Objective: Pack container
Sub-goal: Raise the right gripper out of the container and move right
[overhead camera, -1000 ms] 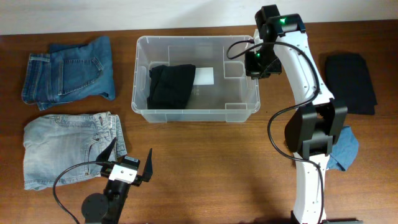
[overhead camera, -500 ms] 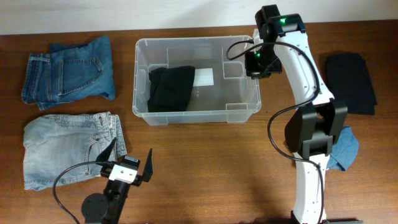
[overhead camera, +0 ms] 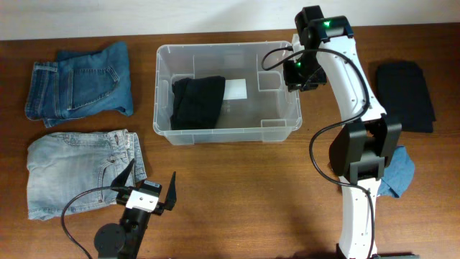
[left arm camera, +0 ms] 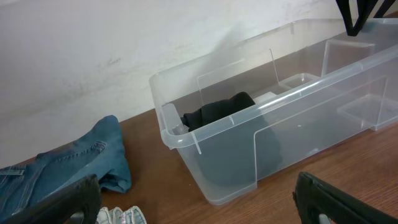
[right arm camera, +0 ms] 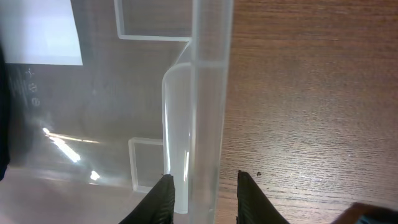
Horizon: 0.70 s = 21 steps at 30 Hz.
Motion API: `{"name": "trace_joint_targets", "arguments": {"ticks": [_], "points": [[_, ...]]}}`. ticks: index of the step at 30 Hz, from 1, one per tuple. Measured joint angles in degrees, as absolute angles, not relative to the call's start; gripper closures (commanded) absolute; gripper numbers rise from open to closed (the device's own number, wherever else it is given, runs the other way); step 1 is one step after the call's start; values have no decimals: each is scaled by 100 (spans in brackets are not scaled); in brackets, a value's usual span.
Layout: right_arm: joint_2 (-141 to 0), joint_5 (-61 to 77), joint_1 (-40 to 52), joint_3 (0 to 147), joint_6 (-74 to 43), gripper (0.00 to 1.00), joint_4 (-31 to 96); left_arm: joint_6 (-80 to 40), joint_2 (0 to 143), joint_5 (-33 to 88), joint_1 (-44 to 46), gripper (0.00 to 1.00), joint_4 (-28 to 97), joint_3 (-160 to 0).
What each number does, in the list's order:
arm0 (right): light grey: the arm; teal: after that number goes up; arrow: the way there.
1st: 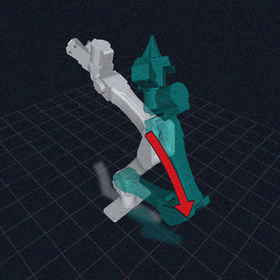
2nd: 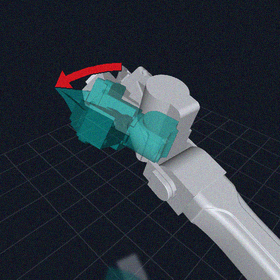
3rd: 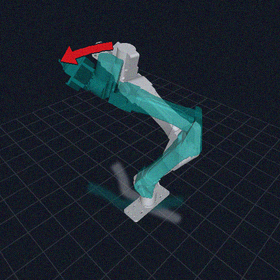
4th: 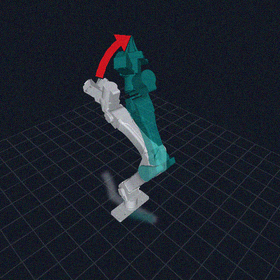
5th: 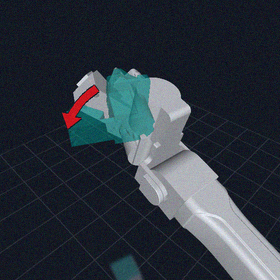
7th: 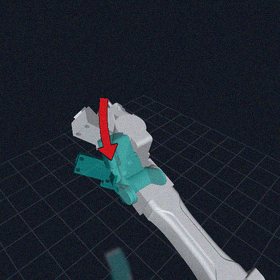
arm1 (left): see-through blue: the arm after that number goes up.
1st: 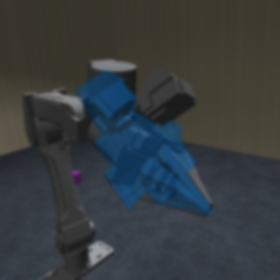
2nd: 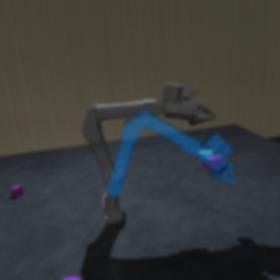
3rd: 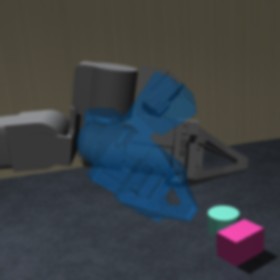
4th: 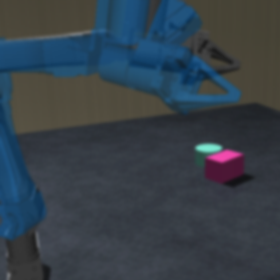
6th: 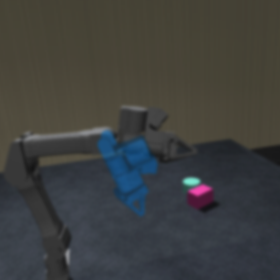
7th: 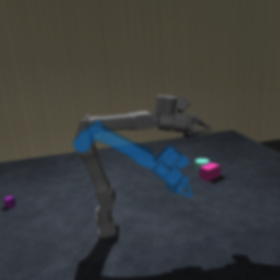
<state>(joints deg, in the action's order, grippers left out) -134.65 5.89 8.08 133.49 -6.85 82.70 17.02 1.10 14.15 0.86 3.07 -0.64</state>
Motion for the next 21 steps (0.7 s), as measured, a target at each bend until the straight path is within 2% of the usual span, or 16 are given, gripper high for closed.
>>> {"name": "trace_joint_targets", "arguments": {"ticks": [4,7,10,11,16,21], "points": [[-13500,574,808,13664,-711,42,8615,1702,110,1415,86,1,307,-64],[-13528,552,808,14173,-701,31,8956,1702,110,1415,86,1,307,-64],[-13533,499,790,14899,-731,4,9426,1702,110,1415,86,1,307,-64],[-13533,429,773,15211,-770,1,9598,1702,110,1415,86,1,307,-64],[-13476,137,482,15799,-797,1,9699,1702,110,1415,86,1,307,-64],[-13461,8,-329,15804,-893,2,9699,1702,113,1415,86,1,307,-64]]}}
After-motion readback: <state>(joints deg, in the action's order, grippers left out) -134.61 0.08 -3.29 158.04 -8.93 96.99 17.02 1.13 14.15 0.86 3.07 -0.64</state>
